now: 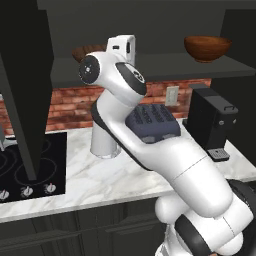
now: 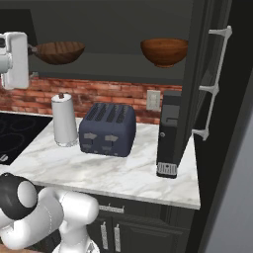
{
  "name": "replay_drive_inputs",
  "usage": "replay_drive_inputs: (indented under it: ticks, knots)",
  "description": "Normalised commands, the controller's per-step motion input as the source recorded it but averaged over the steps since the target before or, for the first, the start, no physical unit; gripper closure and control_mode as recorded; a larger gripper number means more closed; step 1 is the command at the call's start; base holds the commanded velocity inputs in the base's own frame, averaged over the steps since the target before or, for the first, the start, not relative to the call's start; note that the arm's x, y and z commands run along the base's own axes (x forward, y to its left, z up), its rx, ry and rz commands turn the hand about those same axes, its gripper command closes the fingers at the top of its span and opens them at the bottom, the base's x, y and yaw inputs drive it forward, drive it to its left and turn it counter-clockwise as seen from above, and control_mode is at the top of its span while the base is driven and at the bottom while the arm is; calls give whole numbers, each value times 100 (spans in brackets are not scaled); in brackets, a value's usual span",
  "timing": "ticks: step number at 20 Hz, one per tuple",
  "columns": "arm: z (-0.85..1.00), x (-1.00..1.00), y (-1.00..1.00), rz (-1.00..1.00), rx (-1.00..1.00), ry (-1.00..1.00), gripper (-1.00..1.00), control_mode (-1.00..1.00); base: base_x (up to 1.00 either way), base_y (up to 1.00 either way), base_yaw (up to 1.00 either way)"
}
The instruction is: Move the bowls from the cabinet to the plates on the dining table.
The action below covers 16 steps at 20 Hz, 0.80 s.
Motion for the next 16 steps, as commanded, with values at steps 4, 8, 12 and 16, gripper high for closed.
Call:
replay_drive_inputs:
  ticks: [4, 8, 12, 16]
  knots:
    - [0, 37, 3, 4, 0, 0, -100, -100, 0, 0, 0]
    - [0, 28, 7, 4, 0, 0, -100, -100, 0, 0, 0]
    - [0, 23, 12, 5, 0, 0, -100, -100, 0, 0, 0]
    - [0, 17, 7, 6, 0, 0, -100, -100, 0, 0, 0]
